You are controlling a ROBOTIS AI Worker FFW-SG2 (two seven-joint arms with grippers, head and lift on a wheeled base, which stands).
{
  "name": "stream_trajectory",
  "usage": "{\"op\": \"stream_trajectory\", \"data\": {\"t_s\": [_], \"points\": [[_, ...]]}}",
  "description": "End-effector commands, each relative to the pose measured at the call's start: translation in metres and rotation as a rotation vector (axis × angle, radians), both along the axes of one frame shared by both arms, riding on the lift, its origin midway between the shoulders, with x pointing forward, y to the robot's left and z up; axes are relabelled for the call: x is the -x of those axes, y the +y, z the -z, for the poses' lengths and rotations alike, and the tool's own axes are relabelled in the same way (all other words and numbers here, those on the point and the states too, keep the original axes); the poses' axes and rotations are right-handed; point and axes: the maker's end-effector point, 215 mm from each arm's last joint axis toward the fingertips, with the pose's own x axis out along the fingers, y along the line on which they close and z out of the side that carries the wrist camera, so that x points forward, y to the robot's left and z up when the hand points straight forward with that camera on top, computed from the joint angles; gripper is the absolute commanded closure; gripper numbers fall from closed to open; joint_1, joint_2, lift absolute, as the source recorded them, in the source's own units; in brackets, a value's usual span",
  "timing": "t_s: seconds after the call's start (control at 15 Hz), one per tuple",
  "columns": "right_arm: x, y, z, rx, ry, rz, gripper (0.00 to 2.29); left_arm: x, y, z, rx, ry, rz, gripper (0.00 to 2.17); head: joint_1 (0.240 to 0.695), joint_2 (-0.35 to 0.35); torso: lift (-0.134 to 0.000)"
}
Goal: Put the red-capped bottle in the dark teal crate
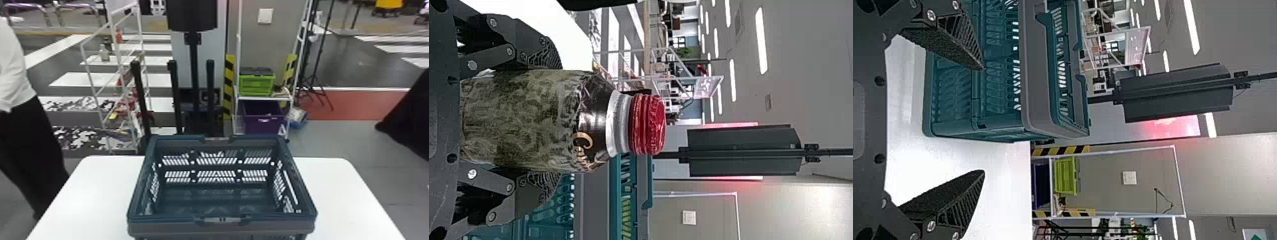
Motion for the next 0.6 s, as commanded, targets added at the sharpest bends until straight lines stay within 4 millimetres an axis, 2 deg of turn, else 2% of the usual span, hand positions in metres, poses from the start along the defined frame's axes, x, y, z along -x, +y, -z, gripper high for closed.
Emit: {"op": "stream_trajectory", "data": {"t_s": [0.0, 0.27, 0.53], "points": [[0.0012, -0.0018, -0.0011, 0.000, -0.002, 0.003, 0.15, -0.0006, -0.0001, -0.0022, 0.001, -0.005, 0.000, 1.86, 0.499, 0.000, 0.000], [-0.0007, -0.0029, -0.0039, -0.002, -0.007, 0.007, 0.15, 0.0030, 0.0004, -0.0101, 0.005, -0.027, -0.001, 1.86, 0.499, 0.000, 0.000], [0.0001, -0.0089, -0.0045, 0.003, -0.008, 0.016, 0.15, 0.0034, 0.0001, -0.0095, 0.003, -0.024, 0.003, 1.86, 0.499, 0.000, 0.000]]}}
